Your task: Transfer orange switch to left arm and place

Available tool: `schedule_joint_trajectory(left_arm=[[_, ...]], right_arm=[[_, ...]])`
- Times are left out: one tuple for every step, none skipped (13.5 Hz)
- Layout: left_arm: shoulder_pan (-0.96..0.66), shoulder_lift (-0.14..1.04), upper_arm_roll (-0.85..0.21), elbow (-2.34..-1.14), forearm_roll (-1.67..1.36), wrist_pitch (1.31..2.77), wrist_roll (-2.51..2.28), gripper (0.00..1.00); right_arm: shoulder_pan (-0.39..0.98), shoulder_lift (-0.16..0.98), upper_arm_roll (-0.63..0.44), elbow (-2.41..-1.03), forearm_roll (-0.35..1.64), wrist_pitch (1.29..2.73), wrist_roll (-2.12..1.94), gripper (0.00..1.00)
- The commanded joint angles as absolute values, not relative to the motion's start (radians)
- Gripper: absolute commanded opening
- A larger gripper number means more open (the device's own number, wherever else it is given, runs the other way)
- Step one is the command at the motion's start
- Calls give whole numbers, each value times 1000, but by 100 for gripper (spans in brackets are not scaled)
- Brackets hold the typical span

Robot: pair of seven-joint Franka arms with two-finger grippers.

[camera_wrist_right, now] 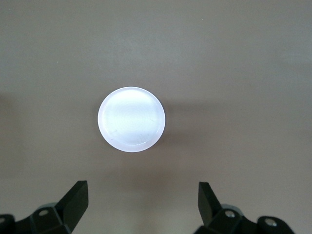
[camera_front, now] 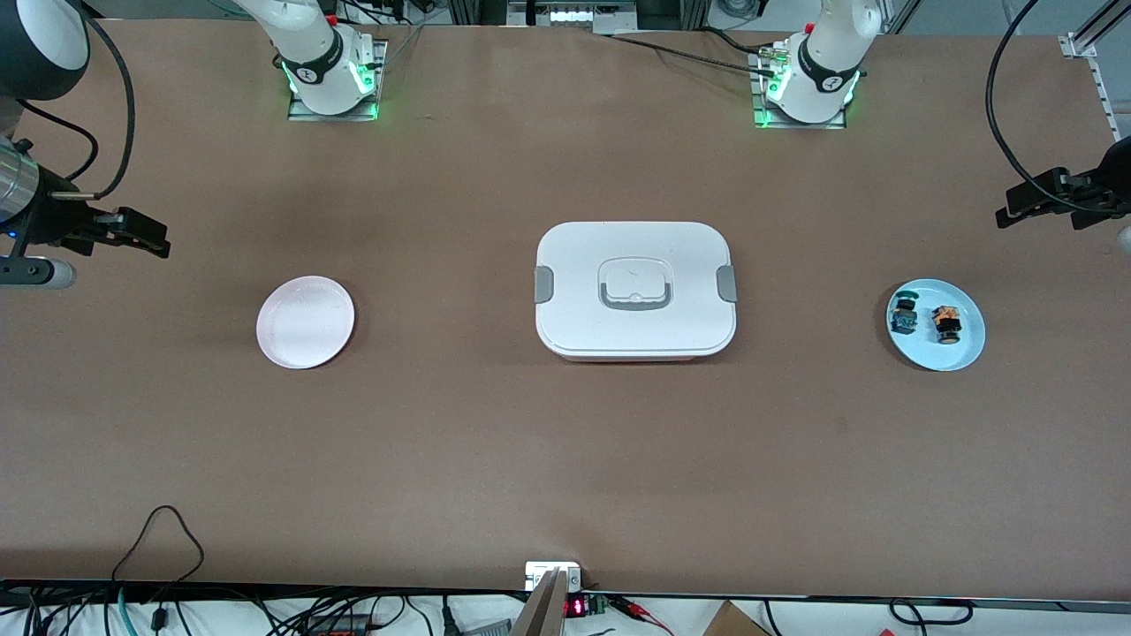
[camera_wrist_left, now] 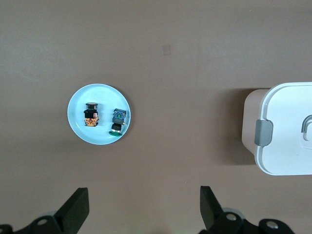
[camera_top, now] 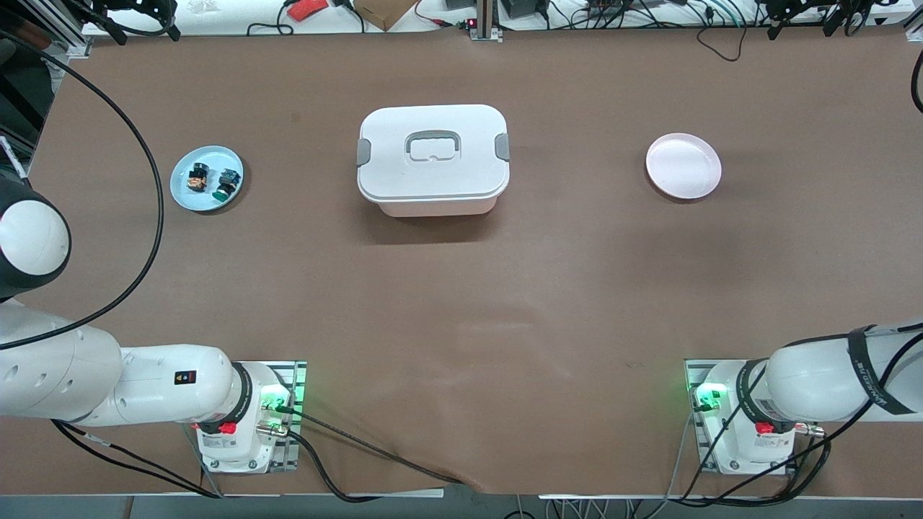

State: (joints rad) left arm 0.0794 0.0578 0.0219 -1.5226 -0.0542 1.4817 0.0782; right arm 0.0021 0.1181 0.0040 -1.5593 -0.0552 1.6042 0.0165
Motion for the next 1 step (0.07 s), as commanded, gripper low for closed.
schedule_joint_trajectory(left_arm=[[80,57,23,-1505,-51,1462,66,100]], right_arm=[[-14,103,18,-1562,-40,1591,-2,100]])
